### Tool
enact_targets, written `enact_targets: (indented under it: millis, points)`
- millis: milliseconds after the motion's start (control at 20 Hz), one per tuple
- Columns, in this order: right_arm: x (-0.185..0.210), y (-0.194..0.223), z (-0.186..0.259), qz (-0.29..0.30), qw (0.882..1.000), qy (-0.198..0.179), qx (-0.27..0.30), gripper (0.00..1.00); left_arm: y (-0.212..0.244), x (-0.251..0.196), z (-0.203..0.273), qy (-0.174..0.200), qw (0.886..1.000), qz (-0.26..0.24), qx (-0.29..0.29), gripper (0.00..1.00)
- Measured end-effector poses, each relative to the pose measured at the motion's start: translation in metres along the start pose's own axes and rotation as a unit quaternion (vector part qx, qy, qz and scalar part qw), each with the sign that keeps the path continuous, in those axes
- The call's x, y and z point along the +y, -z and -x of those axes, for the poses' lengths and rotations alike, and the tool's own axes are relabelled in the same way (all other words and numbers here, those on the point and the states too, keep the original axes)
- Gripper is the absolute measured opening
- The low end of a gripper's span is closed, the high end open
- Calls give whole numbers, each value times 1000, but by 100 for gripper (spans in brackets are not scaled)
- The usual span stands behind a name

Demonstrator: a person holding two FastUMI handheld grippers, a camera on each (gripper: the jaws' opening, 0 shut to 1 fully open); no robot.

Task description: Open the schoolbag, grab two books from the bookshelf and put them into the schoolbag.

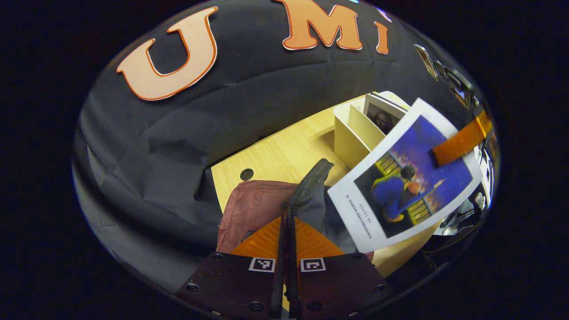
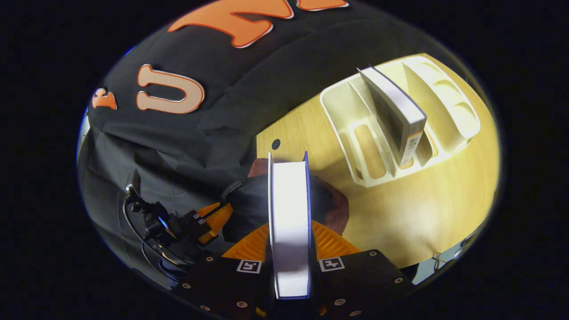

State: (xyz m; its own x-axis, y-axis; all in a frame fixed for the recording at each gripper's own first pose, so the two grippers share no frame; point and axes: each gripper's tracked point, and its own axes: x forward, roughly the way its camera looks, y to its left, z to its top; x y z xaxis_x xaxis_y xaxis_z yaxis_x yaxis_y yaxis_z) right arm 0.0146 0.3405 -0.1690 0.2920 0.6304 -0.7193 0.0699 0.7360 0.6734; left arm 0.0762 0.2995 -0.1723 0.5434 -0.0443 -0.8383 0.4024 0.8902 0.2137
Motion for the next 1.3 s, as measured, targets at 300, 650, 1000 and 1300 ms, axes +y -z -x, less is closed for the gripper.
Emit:
enact_targets:
  millis: [300, 650, 1000, 1300]
  points:
    - [-18, 21, -64, -91, 995, -30, -23, 32, -6, -9, 5, 2, 1000, -6, 2, 7]
    - [-15, 38, -114, -134, 986, -83, -51, 32, -4, -24, 10, 5, 1000, -17, 7, 5]
    - [-14, 49, -151, -191, 969, -146, -63, 31, -3, -40, 14, 11, 1000, -23, 10, 9]
    - [-10, 51, -176, -195, 961, -177, -82, 31, -2, -66, 17, 25, 998, -48, 14, 4]
